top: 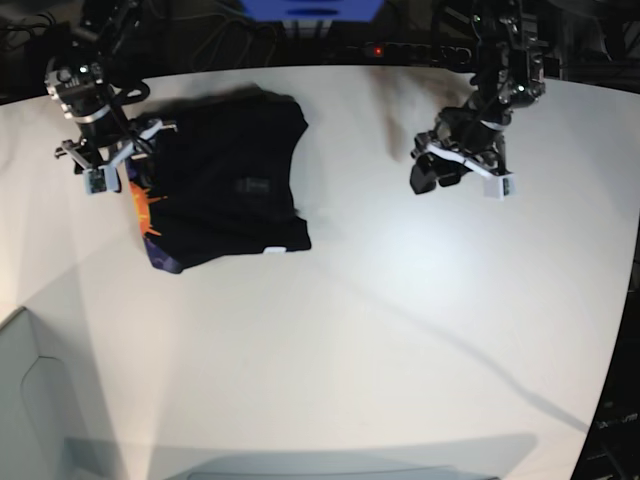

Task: Fold the T-shirt properly

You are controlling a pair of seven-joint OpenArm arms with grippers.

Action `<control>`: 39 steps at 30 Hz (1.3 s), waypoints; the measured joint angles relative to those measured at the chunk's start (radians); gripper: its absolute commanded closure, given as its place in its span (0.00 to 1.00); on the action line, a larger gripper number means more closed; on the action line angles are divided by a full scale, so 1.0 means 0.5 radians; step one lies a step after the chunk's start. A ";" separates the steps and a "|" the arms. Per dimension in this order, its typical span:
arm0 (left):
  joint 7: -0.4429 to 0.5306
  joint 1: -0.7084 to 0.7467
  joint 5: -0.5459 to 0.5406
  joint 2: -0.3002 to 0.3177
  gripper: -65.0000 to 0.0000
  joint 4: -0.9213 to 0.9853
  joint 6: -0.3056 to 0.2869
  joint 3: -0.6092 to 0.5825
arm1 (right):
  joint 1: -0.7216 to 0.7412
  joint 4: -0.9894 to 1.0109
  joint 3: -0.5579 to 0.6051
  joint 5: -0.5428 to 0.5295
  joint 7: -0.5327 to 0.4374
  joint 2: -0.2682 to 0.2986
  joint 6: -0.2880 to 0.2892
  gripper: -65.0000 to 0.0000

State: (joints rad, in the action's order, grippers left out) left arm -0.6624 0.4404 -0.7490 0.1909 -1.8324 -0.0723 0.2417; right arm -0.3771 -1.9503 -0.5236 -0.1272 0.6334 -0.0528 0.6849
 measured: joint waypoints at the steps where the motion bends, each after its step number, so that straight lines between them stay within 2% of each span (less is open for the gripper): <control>1: 0.000 0.000 0.000 0.000 0.51 0.000 0.000 0.000 | -0.017 0.000 0.000 -0.001 -0.001 0.000 0.000 0.47; 10: 0.000 -0.011 0.001 0.000 0.51 0.000 0.000 0.003 | -0.206 -0.001 -0.013 0.000 -0.010 -0.005 -0.001 0.47; 22: -0.001 -0.011 0.002 0.000 0.51 0.000 0.000 0.003 | -0.161 0.085 -0.027 -0.002 -0.031 0.014 -0.001 0.49; 28: 0.000 -0.011 0.002 0.000 0.51 0.000 0.000 0.003 | -0.156 0.086 -0.079 -0.002 -0.031 0.048 -0.001 0.70; 33: -0.006 -0.010 0.000 0.040 0.51 0.000 -0.001 0.003 | -0.151 0.086 -0.082 -0.003 -0.031 0.072 -0.001 0.99; 38: -0.006 -0.011 0.001 0.051 0.51 -0.001 -0.002 0.008 | -0.151 0.061 -0.166 -0.021 -0.015 0.071 -0.001 1.00; 39: -0.005 -0.011 0.000 0.053 0.51 -0.001 -0.002 0.008 | -0.156 0.050 -0.185 -0.081 0.002 0.069 -0.001 1.00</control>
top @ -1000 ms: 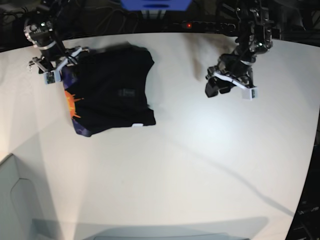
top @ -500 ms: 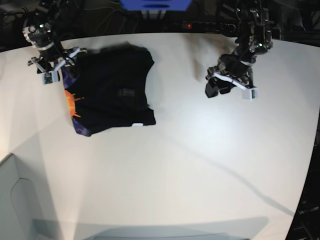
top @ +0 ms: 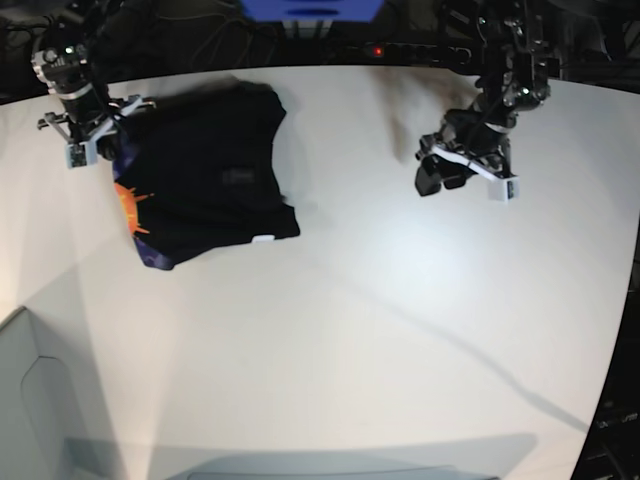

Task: Fold the T-shirt properly

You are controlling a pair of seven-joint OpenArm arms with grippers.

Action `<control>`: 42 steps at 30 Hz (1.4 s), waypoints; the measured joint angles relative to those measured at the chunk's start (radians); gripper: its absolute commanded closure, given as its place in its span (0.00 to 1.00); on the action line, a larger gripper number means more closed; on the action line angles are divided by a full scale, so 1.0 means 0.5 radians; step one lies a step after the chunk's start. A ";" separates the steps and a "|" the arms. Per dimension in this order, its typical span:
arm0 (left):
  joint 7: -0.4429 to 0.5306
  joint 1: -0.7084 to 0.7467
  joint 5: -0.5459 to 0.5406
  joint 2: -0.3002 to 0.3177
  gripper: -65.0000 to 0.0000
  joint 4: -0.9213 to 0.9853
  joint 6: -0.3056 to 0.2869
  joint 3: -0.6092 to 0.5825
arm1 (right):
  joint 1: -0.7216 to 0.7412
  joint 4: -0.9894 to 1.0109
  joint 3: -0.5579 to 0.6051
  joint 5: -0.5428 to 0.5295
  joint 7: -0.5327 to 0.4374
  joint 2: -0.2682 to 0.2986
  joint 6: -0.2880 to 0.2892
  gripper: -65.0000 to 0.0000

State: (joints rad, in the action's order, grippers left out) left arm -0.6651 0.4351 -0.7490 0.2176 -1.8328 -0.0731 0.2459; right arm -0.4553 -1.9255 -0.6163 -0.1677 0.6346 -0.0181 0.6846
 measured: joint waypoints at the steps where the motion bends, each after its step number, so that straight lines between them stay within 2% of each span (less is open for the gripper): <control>1: -0.002 0.000 0.001 0.002 0.51 0.000 0.000 0.000 | -0.009 -0.018 -0.025 -0.083 0.002 -0.002 0.001 1.00; 3: -0.002 0.005 -0.001 0.000 0.51 -0.004 0.000 0.000 | -0.008 -0.049 -0.104 -0.214 -0.014 -0.001 -0.001 1.00; 13: 0.005 -0.001 0.000 -0.003 0.51 -0.006 0.000 0.002 | 0.051 -0.050 -0.191 -0.227 -0.005 0.024 0.000 1.00; 18: 0.002 -0.001 0.002 -0.009 0.51 -0.006 0.000 -0.011 | 0.202 0.108 -0.263 -0.219 -0.021 0.014 -0.001 1.00; 21: -0.001 -0.002 -0.003 -0.016 0.51 -0.008 0.000 -0.018 | 0.203 0.175 -0.265 -0.212 0.048 0.044 0.000 0.91; 24: 0.007 0.000 -0.005 -0.017 0.50 -0.008 0.001 -0.086 | 0.205 0.174 -0.339 -0.204 0.136 0.086 -0.001 0.72; 26: 0.003 -0.001 -0.002 -0.058 0.43 -0.027 0.001 -0.144 | 0.223 0.158 -0.397 -0.208 0.146 0.085 0.000 0.60; 28: 0.002 -0.002 -0.014 -0.123 0.35 -0.075 0.001 -0.208 | 0.278 0.121 -0.486 -0.215 0.159 0.067 0.000 0.52; 31: -0.001 -0.043 -0.053 -0.154 0.30 -0.091 -0.002 -0.361 | 0.343 0.107 -0.570 -0.214 0.148 0.076 0.000 0.48; 36: 0.031 -0.265 -0.074 -0.158 0.30 0.035 -0.002 -0.792 | 0.350 0.107 -0.546 -0.220 0.153 0.080 0.000 0.48; 42: 0.042 -0.546 -0.047 -0.144 0.30 0.415 0.022 -1.009 | 0.349 0.114 -0.483 -0.206 0.157 0.085 -0.001 0.48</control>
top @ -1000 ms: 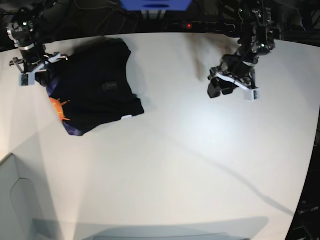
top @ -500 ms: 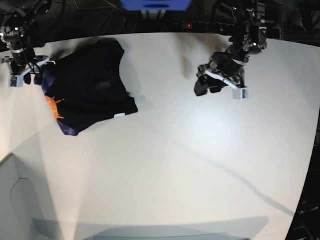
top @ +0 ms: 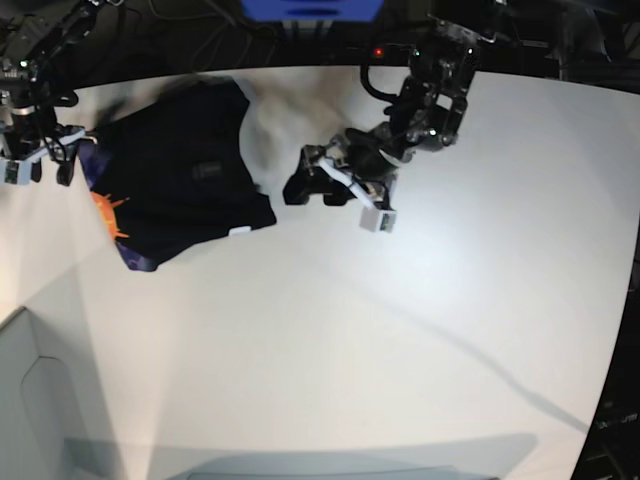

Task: Fold the T-shirt properly
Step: 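Reach the left gripper to the bundle edge and push it toward the right gripper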

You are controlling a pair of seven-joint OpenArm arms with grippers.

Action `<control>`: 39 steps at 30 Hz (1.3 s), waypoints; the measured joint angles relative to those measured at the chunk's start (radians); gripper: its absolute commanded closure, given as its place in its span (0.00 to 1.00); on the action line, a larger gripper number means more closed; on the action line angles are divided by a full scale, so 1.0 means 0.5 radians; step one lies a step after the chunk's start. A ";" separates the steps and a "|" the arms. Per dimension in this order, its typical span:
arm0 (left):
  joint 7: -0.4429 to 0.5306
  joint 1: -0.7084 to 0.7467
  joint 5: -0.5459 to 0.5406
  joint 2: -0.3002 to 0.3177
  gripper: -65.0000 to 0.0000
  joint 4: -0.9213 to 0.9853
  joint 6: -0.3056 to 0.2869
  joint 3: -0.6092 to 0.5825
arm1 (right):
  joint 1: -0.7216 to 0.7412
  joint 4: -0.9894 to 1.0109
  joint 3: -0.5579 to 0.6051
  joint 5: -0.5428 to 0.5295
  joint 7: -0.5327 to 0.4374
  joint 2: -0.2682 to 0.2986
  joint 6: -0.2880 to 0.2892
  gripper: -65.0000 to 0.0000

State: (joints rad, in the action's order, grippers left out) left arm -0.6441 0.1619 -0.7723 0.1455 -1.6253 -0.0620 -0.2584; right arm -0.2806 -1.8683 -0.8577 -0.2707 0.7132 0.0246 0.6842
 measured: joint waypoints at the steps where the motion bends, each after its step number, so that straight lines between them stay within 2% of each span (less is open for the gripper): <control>1: 0.000 -0.034 -0.014 -0.009 0.30 0.047 -0.003 -0.056 | 0.002 0.002 0.018 -0.004 -0.002 -0.002 0.001 0.48; 5: -0.027 -0.163 -0.022 -0.055 0.30 0.217 -0.021 -0.301 | 0.004 0.002 0.021 -0.016 -0.008 -0.005 0.001 0.48; 8: -0.016 -0.243 -0.011 -0.083 0.30 0.251 -0.020 -0.377 | 0.013 0.066 0.018 -0.007 -0.026 0.014 0.001 0.48; 14: 0.015 -0.272 -0.021 -0.150 0.30 0.369 -0.038 -0.390 | 0.079 0.507 0.025 -0.001 -0.016 0.119 0.001 0.48; 18: 0.001 -0.358 -0.037 -0.185 0.30 0.463 -0.033 -0.390 | 0.053 0.516 0.067 0.008 -0.027 0.121 0.000 0.48; 22: -0.016 -0.426 -0.028 -0.154 0.30 0.475 -0.024 -0.364 | -0.049 0.410 0.224 -0.005 -0.035 0.026 0.001 0.48; 26: -0.034 -0.429 -0.024 -0.139 0.30 0.375 -0.017 -0.104 | -0.105 0.246 0.309 -0.003 -0.019 -0.096 0.001 0.48; 28: -0.030 -0.405 -0.030 -0.071 0.30 0.272 -0.018 -0.012 | -0.105 0.192 0.321 -0.005 -0.021 -0.138 0.001 0.48; 32: -0.022 -0.253 -0.056 0.099 0.30 0.076 -0.016 0.165 | -0.130 0.159 0.410 -0.003 -0.022 -0.146 0.001 0.48; 34: -0.037 -0.172 -0.150 0.150 0.30 0.048 -0.010 0.230 | -0.175 0.159 0.492 0.000 -0.031 -0.150 0.000 0.48; 36: -0.031 -0.116 -0.249 0.171 0.30 0.045 -0.010 0.251 | -0.204 0.159 0.564 0.001 -0.029 -0.154 0.001 0.48; 39: -0.035 -0.052 -0.262 0.172 0.30 0.045 -0.010 0.242 | -0.211 0.159 0.649 0.001 -0.028 -0.154 0.000 0.48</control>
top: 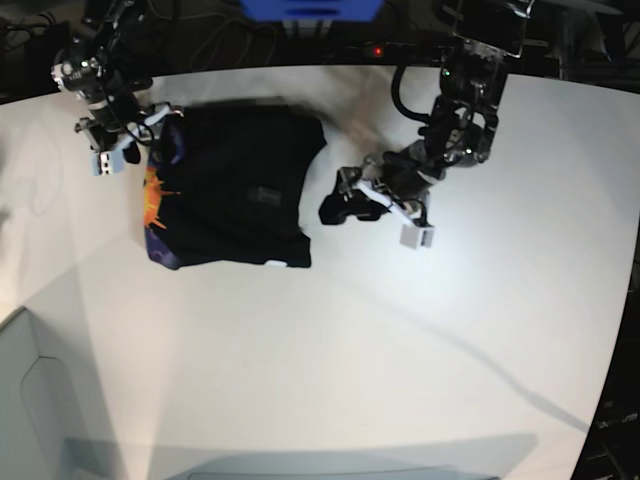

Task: Fold the T-shirt properly
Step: 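Reach the left gripper to the bundle edge and push it toward the right gripper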

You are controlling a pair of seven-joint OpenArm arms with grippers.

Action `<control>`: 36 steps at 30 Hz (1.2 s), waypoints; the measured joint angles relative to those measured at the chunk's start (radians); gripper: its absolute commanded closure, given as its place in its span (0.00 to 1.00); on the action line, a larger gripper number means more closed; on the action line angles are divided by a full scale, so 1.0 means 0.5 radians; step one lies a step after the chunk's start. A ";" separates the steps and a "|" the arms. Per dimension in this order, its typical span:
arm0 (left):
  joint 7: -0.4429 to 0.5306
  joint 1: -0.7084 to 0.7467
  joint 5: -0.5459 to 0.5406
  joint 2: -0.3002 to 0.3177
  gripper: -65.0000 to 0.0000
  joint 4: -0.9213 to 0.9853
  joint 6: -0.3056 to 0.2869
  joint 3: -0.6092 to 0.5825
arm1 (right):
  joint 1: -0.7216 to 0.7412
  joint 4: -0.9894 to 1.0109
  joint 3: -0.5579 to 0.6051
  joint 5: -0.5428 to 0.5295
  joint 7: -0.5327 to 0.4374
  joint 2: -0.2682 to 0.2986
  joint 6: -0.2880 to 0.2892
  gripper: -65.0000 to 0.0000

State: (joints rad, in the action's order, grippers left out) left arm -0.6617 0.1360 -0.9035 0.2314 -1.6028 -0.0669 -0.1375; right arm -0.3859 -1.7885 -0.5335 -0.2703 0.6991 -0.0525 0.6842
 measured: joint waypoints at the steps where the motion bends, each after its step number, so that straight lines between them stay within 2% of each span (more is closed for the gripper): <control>1: 0.000 0.020 0.000 -0.011 0.30 0.000 0.000 -0.001 | -0.001 0.000 0.022 0.000 -0.005 0.000 0.000 0.48; 7: 0.002 0.048 -0.011 -0.070 0.30 0.001 -0.002 -0.031 | -0.006 0.000 0.060 -0.007 -0.006 -0.001 0.000 0.48; 15: 0.044 -0.072 -0.049 -0.092 0.31 0.195 -0.026 -0.350 | -0.005 0.000 0.051 -0.007 -0.005 0.000 0.000 0.48; 17: 0.060 -0.125 -0.058 -0.097 0.38 0.247 -0.037 -0.391 | 0.003 -0.001 0.046 -0.007 -0.004 0.001 0.000 0.48; 18: 0.058 -0.129 -0.049 -0.097 0.46 0.254 -0.027 -0.398 | 0.013 -0.001 0.040 -0.004 0.003 0.000 0.001 0.48; 23: 0.037 -0.120 -0.028 -0.088 0.98 0.283 -0.018 -0.404 | 0.063 -0.096 -0.117 0.000 0.011 -0.005 0.000 0.48; 31: 0.001 -0.259 -0.070 -0.050 1.00 0.411 -0.043 -0.410 | 0.204 -0.141 -0.362 -0.009 0.016 -0.006 0.000 0.48; 36: -0.010 -0.493 -0.077 0.003 1.00 0.590 -0.063 -0.422 | 0.195 -0.140 -0.394 0.000 0.028 -0.006 0.001 0.48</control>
State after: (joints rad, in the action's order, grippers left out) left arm -0.6666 -0.1104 -0.9421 0.2329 -1.3079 -0.0986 -0.3485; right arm -0.2882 -1.8587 -0.7303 -0.2703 0.7132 -0.0555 0.6846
